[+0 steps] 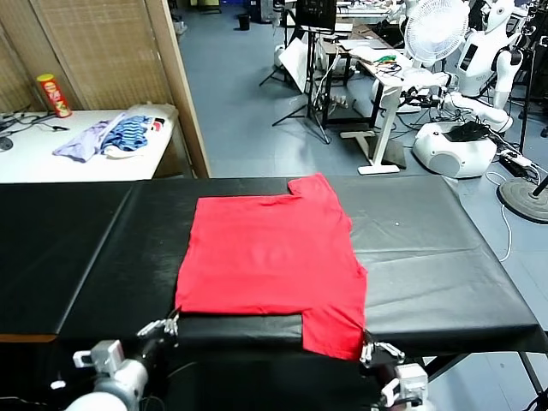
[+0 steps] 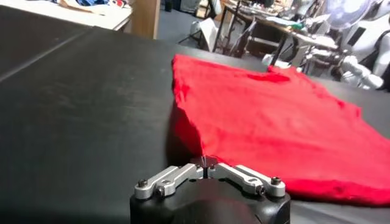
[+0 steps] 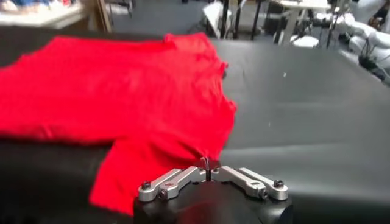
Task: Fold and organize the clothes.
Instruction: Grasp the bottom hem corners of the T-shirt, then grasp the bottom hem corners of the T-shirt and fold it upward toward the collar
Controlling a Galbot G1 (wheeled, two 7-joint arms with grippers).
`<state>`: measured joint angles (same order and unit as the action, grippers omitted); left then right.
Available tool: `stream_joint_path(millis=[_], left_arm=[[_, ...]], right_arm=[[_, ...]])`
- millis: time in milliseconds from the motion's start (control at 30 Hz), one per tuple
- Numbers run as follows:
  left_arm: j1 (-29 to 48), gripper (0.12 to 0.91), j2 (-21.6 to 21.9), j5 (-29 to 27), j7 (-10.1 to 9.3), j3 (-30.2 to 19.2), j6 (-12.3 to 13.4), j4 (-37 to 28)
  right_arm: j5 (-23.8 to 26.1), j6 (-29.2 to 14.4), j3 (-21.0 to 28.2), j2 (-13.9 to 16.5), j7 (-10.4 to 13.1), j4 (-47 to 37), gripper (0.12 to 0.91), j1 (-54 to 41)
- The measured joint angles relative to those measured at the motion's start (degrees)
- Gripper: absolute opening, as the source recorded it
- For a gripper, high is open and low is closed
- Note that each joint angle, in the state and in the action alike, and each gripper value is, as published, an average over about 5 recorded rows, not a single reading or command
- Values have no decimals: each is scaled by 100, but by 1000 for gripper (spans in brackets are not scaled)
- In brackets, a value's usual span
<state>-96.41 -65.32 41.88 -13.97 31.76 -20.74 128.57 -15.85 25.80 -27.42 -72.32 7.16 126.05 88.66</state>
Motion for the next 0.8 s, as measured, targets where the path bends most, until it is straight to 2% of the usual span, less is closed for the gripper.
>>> stream_joint_path(millis=[233,400,633,733,800], left_arm=[[869,126,-48,-215,-39,-243,254,-416],[1401,126,-71,-767,-38,-486,473,-866],[1922,126,-23,-1169,-40,-816,511,-1400],[2099,126,-27,-1259,-75,-910,510,-1578],[2201,126,-39,-1308,-120,-945,507,-1686]], right_arm=[[-67,-453,284,226,-150,-1181,122,-1234],[65,-633,536,199,-291,-1977,122,-1915],[132,-1068,776,76,-526,-2655,123,-2468],[127,-1068,773,67,-552,-2658,183,-2463],[124,-969,740,96,-557,-2555,301,-2388]])
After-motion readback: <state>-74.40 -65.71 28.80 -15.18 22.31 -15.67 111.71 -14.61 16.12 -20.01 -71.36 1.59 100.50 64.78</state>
